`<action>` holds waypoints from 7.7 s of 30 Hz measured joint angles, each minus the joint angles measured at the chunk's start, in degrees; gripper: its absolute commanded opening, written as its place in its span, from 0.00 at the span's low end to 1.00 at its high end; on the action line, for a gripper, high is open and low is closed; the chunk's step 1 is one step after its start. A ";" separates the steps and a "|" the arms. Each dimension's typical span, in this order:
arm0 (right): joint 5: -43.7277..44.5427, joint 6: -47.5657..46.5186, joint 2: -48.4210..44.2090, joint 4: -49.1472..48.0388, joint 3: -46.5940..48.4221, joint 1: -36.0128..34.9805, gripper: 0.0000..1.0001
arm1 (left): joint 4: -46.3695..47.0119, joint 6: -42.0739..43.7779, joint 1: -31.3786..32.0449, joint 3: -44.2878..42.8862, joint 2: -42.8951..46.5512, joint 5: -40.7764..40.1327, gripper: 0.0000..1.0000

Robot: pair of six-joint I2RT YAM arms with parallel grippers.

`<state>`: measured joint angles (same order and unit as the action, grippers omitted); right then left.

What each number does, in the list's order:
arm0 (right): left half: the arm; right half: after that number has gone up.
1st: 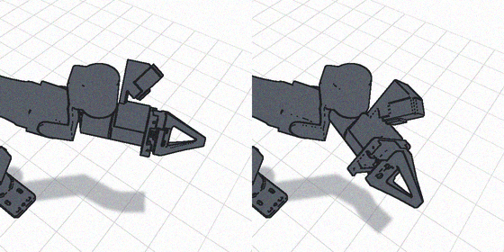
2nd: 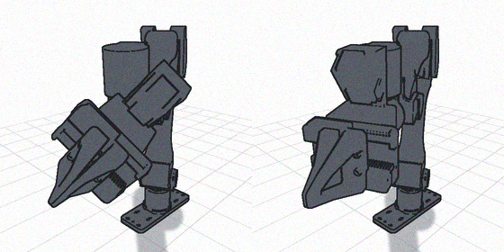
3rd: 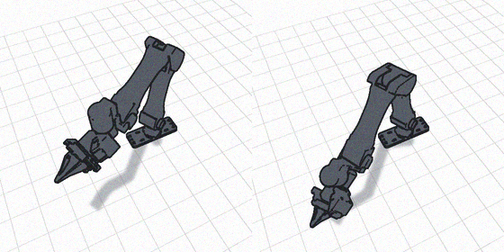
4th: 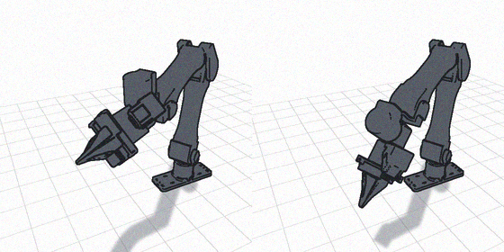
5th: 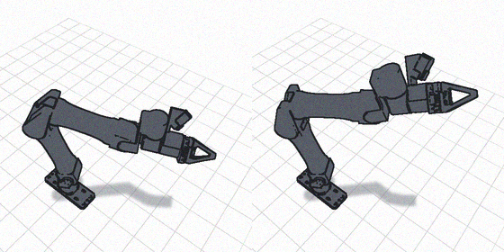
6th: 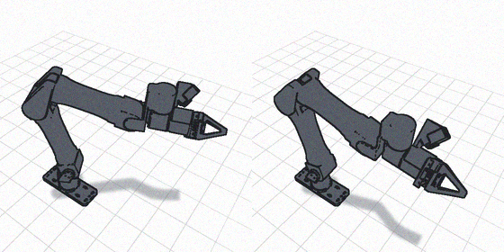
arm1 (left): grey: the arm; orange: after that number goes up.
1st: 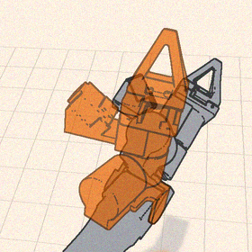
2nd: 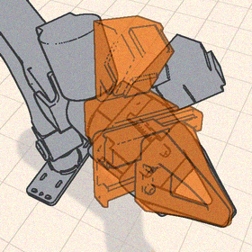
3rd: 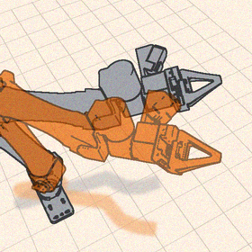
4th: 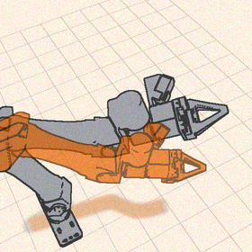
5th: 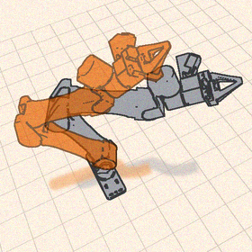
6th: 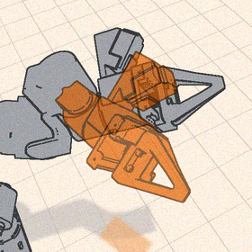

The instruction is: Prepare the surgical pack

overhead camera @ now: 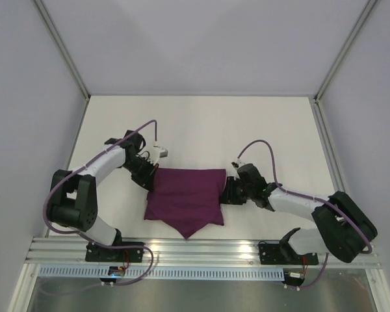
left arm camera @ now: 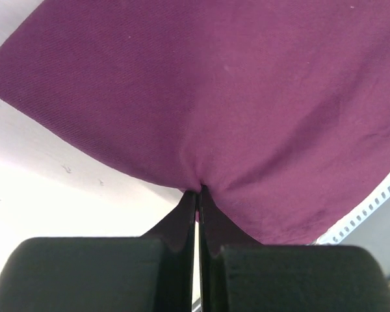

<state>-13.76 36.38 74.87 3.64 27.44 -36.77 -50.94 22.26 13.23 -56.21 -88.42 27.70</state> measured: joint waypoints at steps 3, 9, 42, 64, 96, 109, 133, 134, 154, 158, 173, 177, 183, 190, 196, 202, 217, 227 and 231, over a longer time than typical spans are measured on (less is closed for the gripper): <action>-2.32 2.27 3.91 -4.72 -1.31 0.35 0.00 | 0.04 -0.02 -0.31 -0.28 -1.49 -0.42 0.00; -4.90 3.78 12.24 -7.08 4.22 4.52 0.01 | -1.01 -0.28 -0.11 -5.01 -6.36 -3.67 0.00; 7.13 8.94 -8.94 4.09 3.89 -6.43 0.34 | 11.93 24.11 24.37 13.14 24.26 -28.11 1.00; 19.78 28.02 16.70 -26.80 5.99 -24.26 0.12 | 25.55 25.83 27.39 24.68 31.23 -31.10 0.43; 27.71 32.76 30.86 -49.48 12.26 -25.03 0.00 | 23.15 17.31 27.23 21.14 34.34 -27.58 0.00; 41.38 35.60 38.40 -63.19 11.23 -25.94 0.00 | 22.34 17.42 27.23 20.81 34.97 -26.73 0.00; 54.14 36.74 39.43 -77.85 1.64 -18.69 0.00 | 24.22 20.11 27.32 25.64 37.11 -26.58 0.00; 53.37 36.50 39.43 -77.09 2.19 -18.56 0.01 | 24.41 20.11 27.32 25.83 37.11 -26.62 0.00; 43.34 40.65 46.27 -70.62 16.11 -26.08 0.00 | 23.28 18.95 27.28 24.65 36.04 -29.11 0.00; 45.53 46.10 43.23 -68.00 11.93 -25.62 0.00 | 22.91 18.97 27.30 24.65 36.17 -29.11 0.00; 34.51 42.34 9.05 -35.89 -7.02 -18.23 0.11 | 22.27 19.69 27.30 26.14 36.68 -29.29 0.00; 29.33 36.09 -8.83 -10.99 -4.90 -17.84 0.46 | 20.46 20.96 27.30 26.03 36.59 -29.33 0.15; 18.75 20.24 -18.67 4.87 5.97 -2.25 0.84 | 11.43 23.58 27.30 22.77 34.77 -28.94 0.65; 8.24 0.98 1.27 8.09 25.57 5.75 0.89 | -4.26 22.62 27.28 8.68 36.26 -22.08 0.84; -2.49 -7.54 19.61 6.69 34.34 8.57 0.88 | -0.11 10.86 27.32 0.63 40.02 -16.35 0.88; -10.93 -10.36 29.14 3.72 34.47 10.93 0.84 | 13.42 4.15 27.28 5.84 26.51 -30.93 0.88; -21.70 -2.99 31.28 -19.58 21.46 9.38 0.50 | 21.33 5.22 27.26 15.65 26.21 -36.81 0.86; -16.55 5.40 28.96 -28.39 16.57 6.75 0.01 | 7.06 6.47 21.68 7.02 38.88 -47.69 0.94; -14.53 7.82 28.96 -28.59 17.16 6.08 0.00 | 3.61 5.84 13.97 8.31 41.99 -49.53 0.96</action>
<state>-28.29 44.21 103.83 -24.95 44.60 -30.70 -47.33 28.10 27.20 -47.90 -46.44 -21.82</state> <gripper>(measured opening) 0.065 0.951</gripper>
